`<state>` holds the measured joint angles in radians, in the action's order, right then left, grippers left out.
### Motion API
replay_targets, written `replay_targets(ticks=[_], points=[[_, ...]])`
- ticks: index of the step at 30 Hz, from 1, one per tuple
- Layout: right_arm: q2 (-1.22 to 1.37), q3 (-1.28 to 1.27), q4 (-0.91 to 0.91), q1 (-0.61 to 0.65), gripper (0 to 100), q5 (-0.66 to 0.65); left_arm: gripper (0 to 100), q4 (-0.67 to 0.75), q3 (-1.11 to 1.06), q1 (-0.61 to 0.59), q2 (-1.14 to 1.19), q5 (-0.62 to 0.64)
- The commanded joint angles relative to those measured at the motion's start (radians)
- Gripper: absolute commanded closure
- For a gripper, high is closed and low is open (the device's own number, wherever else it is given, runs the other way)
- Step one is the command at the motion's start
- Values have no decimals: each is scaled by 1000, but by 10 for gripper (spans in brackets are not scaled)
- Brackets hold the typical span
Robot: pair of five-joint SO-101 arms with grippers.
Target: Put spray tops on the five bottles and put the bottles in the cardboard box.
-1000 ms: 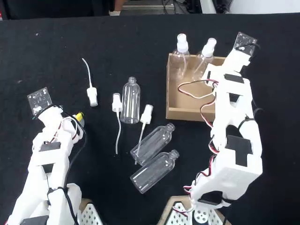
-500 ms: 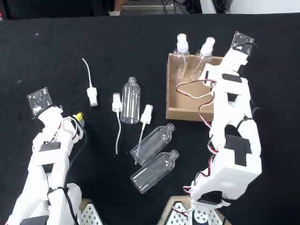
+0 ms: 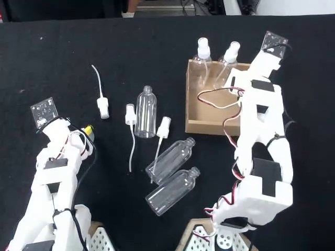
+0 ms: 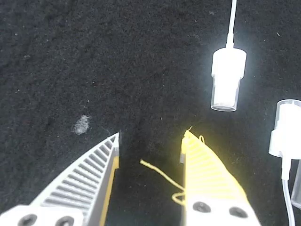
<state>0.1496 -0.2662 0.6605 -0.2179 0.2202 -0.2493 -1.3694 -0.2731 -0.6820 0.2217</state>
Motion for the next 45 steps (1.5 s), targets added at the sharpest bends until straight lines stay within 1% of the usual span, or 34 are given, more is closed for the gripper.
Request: replay_targets(ticks=[1, 5, 9, 11, 29, 45], points=[[-51, 51, -5, -20, 986, 11, 794, 18, 12, 16, -3, -11], [1, 51, -64, -23, 986, 20, 794, 18, 12, 16, -3, -11], [41, 51, -117, -60, 986, 146, 794, 18, 10, 16, -3, -11], [47, 51, -123, -66, 985, 178, 794, 18, 10, 16, -3, -11], [58, 51, -123, 18, 985, 184, 794, 18, 13, 18, -2, -11], [-10, -16, -127, 32, 984, 180, 794, 18, 15, 18, -2, -11]])
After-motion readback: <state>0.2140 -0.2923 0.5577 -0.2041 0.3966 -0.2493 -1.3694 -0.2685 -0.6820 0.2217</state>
